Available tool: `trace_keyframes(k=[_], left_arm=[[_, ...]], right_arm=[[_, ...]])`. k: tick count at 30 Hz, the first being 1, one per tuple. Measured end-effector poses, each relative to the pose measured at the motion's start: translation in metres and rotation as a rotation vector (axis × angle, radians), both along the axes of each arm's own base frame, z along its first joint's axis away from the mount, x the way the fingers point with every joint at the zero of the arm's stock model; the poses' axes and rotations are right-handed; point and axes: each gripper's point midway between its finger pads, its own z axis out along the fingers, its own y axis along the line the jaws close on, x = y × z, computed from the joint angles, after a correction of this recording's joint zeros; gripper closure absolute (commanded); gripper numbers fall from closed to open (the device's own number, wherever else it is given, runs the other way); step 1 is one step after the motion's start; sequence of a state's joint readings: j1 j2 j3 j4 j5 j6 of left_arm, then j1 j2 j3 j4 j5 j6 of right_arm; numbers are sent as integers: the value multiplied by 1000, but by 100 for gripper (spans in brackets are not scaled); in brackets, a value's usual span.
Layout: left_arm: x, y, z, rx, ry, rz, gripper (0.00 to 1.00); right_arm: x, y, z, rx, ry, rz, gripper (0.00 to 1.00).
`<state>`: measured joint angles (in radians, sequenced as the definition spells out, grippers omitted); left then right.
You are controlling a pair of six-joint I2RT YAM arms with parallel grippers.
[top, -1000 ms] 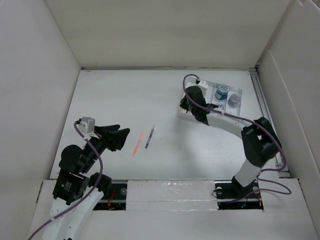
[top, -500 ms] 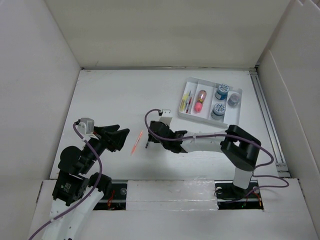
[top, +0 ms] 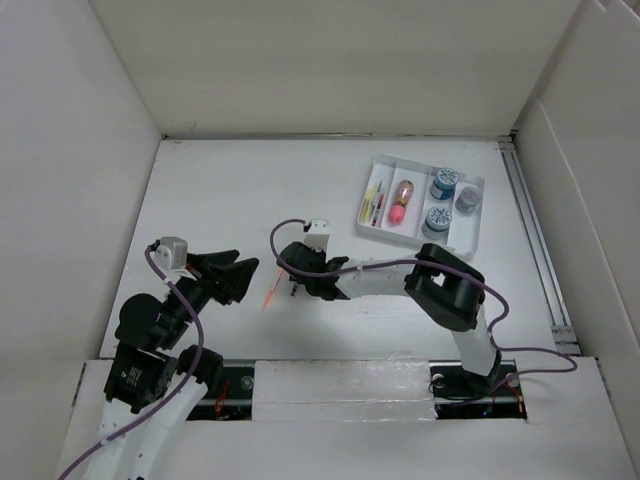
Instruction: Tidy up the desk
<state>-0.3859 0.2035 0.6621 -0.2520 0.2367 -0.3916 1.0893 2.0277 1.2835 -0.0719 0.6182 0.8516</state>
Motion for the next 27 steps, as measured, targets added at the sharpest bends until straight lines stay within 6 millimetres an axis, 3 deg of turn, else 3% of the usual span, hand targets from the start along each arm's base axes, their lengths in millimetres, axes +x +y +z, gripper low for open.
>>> trace_keyframes(k=[16,23,27], left_arm=[[-3,-3,1,0,-5,-22,46],[-3,-3,1,0,-5,-23,46],[-4,-3,1,0,-5,-24,46]], right_arm=[[6,-37,-8,-82,-61,-150,94],[-4,-67,-4,-81,-22,-131,96],[8,-91,24,-17,-27,-151,95]])
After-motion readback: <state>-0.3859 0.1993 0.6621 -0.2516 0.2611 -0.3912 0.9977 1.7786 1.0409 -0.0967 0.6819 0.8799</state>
